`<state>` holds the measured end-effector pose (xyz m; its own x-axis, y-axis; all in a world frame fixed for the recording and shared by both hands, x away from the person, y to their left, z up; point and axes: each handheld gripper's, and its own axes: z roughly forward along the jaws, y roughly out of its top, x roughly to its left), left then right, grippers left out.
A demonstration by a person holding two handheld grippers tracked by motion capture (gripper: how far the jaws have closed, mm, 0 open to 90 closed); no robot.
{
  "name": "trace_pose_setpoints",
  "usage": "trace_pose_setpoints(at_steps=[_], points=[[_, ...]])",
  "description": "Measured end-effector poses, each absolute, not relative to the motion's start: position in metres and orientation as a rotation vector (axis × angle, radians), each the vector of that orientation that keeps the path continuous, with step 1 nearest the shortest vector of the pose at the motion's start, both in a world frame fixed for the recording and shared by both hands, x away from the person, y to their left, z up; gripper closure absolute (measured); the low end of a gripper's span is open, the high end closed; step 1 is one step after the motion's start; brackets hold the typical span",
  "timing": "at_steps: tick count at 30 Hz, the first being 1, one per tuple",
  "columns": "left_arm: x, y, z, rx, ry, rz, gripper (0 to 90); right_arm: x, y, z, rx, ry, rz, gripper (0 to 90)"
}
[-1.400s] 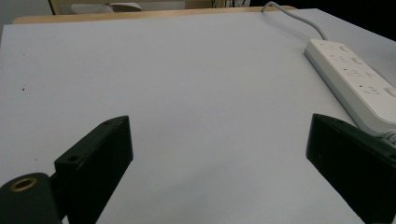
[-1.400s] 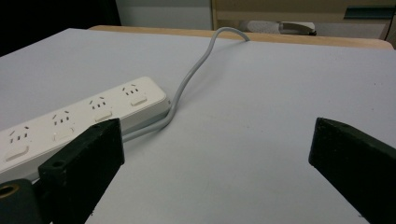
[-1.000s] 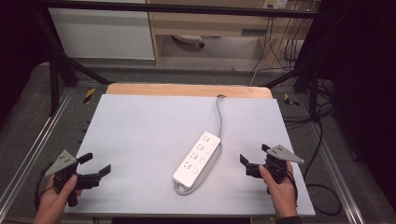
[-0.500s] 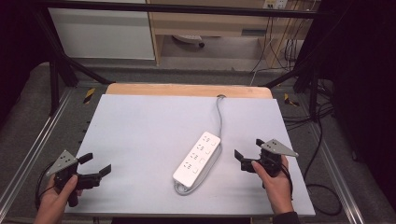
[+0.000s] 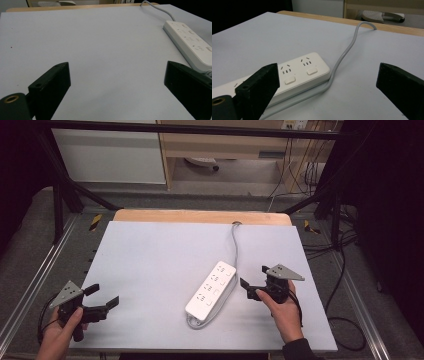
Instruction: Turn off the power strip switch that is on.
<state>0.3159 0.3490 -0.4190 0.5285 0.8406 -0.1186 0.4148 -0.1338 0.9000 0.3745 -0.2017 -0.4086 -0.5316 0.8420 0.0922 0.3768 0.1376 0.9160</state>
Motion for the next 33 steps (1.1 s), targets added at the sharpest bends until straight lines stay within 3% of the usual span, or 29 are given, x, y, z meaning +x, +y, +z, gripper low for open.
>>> trace_pose_setpoints(at_steps=[22, 33], points=[[0.316, 0.348, -0.419, 1.754, 1.051, 0.515, 6.0, 0.374, -0.179, -0.412, 1.129, 2.0, 1.394, 15.5], [0.316, 0.347, -0.419, 1.759, 1.047, 0.506, 6.0, 0.373, -0.162, -0.415, 1.084, 2.048, 1.401, 37.2]])
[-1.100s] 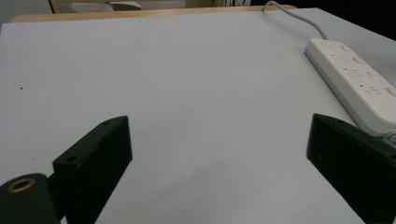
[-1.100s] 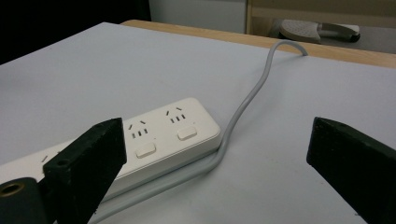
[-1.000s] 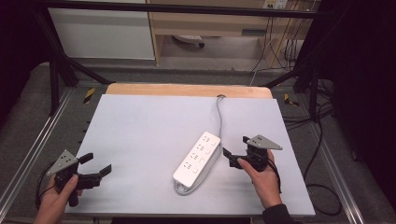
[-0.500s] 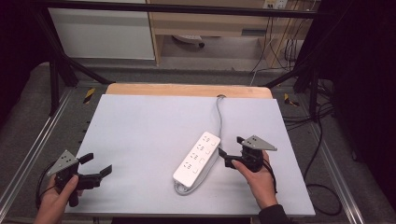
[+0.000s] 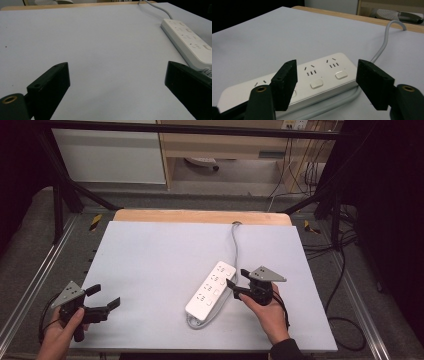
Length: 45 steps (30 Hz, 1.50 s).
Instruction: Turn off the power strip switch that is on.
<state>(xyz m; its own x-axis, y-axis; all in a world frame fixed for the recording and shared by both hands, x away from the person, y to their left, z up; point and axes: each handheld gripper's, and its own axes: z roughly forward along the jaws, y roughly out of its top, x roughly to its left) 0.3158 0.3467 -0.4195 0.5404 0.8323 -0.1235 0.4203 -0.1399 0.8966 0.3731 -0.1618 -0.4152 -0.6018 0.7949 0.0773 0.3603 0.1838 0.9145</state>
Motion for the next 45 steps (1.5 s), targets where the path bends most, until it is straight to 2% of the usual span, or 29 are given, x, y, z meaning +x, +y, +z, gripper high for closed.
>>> trace_pose_setpoints(at_steps=[2, 3, 4, 5, 7, 8, 12, 13, 14, 15, 21, 28, 45], points=[[0.316, 0.347, -0.42, 1.758, 1.047, 0.507, 6.0, 0.373, -0.161, -0.416, 1.078, 2.053, 1.399, 39.3], [0.316, 0.347, -0.42, 1.758, 1.047, 0.507, 6.0, 0.372, -0.16, -0.417, 1.074, 2.061, 1.399, 44.1], [0.316, 0.346, -0.42, 1.758, 1.047, 0.505, 6.0, 0.372, -0.16, -0.417, 1.074, 2.061, 1.399, 44.1], [0.316, 0.346, -0.42, 1.759, 1.045, 0.504, 6.0, 0.372, -0.16, -0.417, 1.069, 2.061, 1.402, 49.1], [0.316, 0.346, -0.42, 1.761, 1.042, 0.505, 6.0, 0.372, -0.16, -0.418, 1.07, 2.061, 1.403, 51.1], [0.316, 0.346, -0.42, 1.761, 1.042, 0.505, 6.0, 0.371, -0.159, -0.418, 1.069, 2.061, 1.404, 55.1], [0.316, 0.346, -0.42, 1.764, 1.041, 0.507, 6.0, 0.371, -0.159, -0.419, 1.064, 2.063, 1.408, 60.7], [0.316, 0.346, -0.42, 1.767, 1.04, 0.506, 6.0, 0.37, -0.158, -0.42, 1.06, 2.066, 1.415, 67.0], [0.316, 0.346, -0.42, 1.769, 1.04, 0.503, 6.0, 0.37, -0.158, -0.42, 1.06, 2.066, 1.415, 67.0], [0.316, 0.345, -0.42, 1.771, 1.04, 0.502, 6.0, 0.37, -0.157, -0.422, 1.048, 2.073, 1.422, 71.3], [0.316, 0.345, -0.42, 1.78, 1.033, 0.508, 6.0, 0.368, -0.153, -0.425, 1.023, 2.091, 1.42, 79.9], [0.316, 0.344, -0.42, 1.782, 1.022, 0.501, 6.0, 0.367, -0.149, -0.429, 1.004, 2.11, 1.409, 84.8], [0.315, 0.343, -0.421, 1.791, 1.017, 0.492, 6.1, 0.365, -0.143, -0.435, 0.985, 2.155, 1.405, 89.3]])
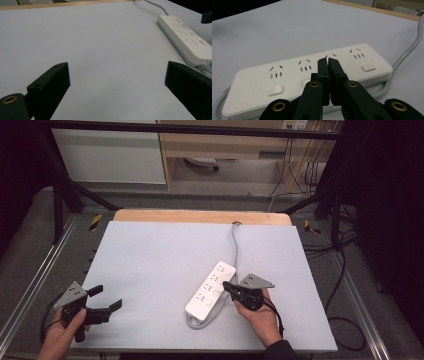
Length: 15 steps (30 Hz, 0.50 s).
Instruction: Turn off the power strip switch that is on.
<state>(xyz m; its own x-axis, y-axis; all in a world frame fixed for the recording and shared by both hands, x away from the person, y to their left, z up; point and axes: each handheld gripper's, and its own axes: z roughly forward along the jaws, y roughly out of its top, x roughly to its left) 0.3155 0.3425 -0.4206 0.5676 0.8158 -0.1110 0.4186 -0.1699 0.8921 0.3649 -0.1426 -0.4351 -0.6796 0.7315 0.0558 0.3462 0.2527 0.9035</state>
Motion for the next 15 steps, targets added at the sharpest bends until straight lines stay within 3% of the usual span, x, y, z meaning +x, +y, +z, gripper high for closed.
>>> trace_pose_setpoints(at_steps=[15], points=[[0.3156, 0.3421, -0.4208, 1.794, 1.016, 0.491, 6.0, 0.3651, -0.1387, -0.4383, 0.992, 2.198, 1.381, 90.0]])
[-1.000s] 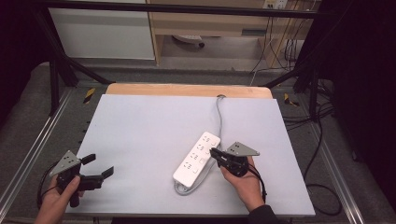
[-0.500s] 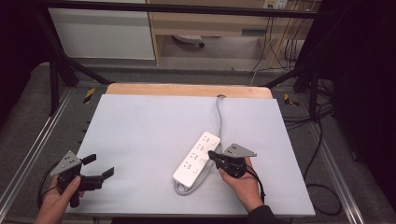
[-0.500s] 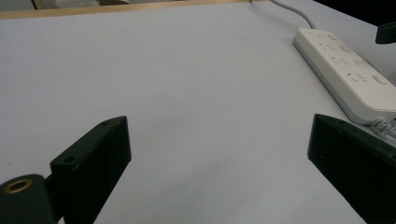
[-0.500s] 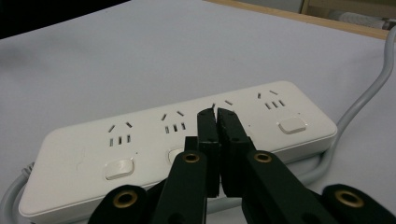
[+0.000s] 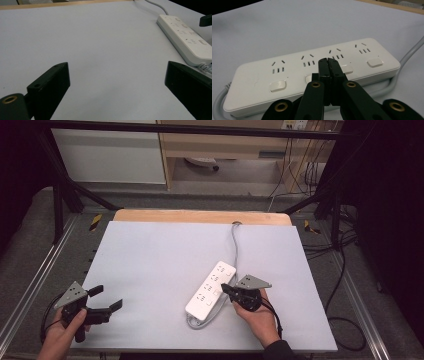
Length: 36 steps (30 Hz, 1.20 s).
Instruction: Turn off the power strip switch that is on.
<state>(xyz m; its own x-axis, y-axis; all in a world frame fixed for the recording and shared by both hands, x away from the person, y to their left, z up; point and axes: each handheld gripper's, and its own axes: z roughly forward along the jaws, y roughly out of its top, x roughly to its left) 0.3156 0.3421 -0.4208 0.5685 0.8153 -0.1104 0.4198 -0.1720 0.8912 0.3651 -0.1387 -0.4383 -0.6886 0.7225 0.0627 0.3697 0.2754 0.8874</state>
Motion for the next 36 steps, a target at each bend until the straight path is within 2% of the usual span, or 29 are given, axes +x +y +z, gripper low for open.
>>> trace_pose_setpoints(at_steps=[36], points=[[0.316, 0.342, -0.422, 1.8, 1.019, 0.492, 6.0, 0.372, -0.117, -0.442, 1.004, 2.282, 1.306, 90.0]])
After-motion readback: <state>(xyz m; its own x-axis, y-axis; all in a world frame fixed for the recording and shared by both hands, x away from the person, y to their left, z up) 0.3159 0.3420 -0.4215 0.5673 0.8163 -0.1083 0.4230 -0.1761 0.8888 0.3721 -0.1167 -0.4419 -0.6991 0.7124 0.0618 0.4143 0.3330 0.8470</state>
